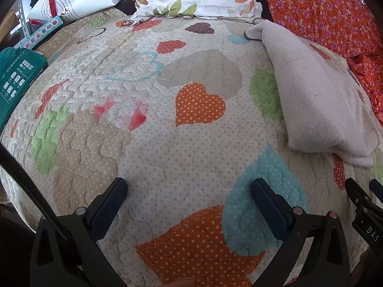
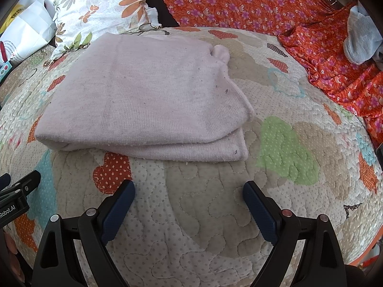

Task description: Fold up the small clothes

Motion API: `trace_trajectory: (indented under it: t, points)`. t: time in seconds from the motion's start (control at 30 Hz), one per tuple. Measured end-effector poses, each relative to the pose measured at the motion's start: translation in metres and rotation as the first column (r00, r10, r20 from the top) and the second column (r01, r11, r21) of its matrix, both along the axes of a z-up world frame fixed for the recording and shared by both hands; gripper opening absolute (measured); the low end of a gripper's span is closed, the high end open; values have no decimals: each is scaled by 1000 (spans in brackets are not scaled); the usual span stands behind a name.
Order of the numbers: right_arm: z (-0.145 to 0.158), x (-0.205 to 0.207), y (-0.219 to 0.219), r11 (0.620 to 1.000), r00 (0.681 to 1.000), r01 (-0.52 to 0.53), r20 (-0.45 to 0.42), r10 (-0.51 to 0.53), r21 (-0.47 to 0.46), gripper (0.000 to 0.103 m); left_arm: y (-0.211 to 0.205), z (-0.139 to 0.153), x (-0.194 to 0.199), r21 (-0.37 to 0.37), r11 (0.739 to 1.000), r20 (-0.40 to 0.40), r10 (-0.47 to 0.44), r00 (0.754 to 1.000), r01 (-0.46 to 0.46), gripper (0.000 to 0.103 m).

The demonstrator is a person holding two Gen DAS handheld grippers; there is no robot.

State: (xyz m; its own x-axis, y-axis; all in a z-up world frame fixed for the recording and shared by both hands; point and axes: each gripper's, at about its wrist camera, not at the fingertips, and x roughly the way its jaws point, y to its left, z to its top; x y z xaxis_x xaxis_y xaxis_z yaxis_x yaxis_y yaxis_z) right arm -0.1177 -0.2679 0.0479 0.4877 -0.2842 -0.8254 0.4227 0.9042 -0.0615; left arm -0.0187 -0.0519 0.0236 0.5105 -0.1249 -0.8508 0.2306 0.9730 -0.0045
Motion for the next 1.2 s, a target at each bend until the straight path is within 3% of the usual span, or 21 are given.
trace_trajectory:
  t: [0.77,0.97,1.2]
  points:
    - [0,1,-1,1000,1000,-1,1,1,0,95,0,0,0,0,1000,-1,0,1000,0,103]
    - [0,-1,-4,1000,1000,1,2,-1,11,95,0,1,2,-6,1000,-35,-9,999,9,103]
    - [8,-5,-5,1000,999,10,33,-10,17,95,5,15,-4,-62,998,7,2,1000,-1,103]
